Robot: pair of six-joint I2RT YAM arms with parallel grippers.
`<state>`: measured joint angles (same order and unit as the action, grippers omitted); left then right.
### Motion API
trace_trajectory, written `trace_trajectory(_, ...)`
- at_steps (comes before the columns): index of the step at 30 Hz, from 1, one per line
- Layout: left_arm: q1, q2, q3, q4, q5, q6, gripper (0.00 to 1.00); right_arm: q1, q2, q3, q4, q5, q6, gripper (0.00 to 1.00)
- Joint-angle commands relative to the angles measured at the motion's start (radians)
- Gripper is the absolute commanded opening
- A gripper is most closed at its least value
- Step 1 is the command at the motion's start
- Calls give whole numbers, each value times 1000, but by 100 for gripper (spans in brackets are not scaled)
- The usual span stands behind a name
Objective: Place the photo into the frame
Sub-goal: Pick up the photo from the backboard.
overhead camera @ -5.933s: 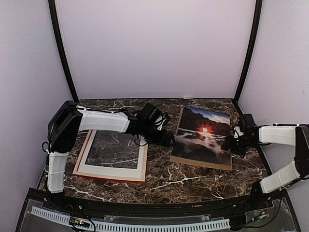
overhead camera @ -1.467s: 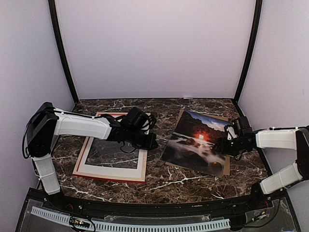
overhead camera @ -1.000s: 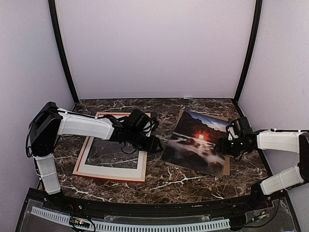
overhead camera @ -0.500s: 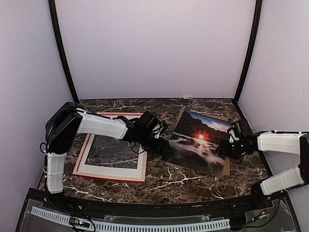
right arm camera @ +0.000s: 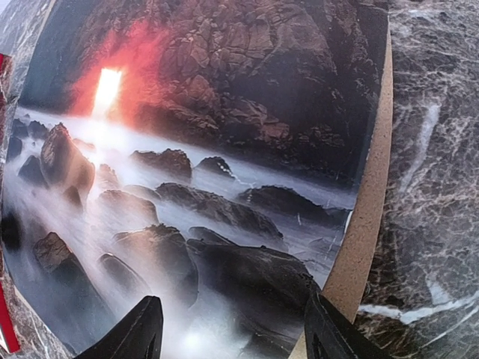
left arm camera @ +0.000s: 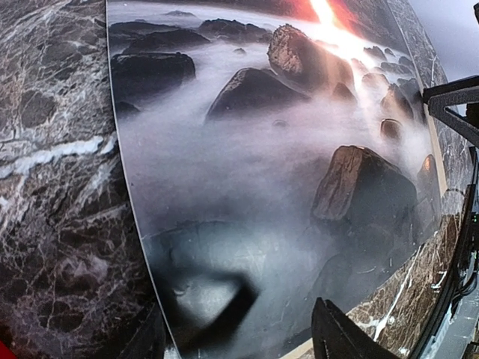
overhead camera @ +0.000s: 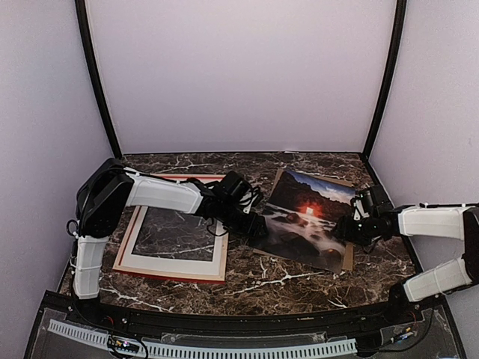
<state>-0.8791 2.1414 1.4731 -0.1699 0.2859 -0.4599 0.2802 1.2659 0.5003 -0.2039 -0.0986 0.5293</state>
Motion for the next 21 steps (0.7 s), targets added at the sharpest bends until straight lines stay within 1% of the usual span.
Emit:
trace_trajectory(1, -2, 9, 8, -76, 43, -31, 68, 19, 24, -34, 31, -44, 25, 65)
trace_trajectory(8, 19, -6, -5, -70, 107, -73, 62, 24, 27, -56, 46, -42, 29, 65)
trace_trajectory(21, 68, -81, -78, 88, 263, -132, 48, 27, 27, -69, 53, -36, 31, 64)
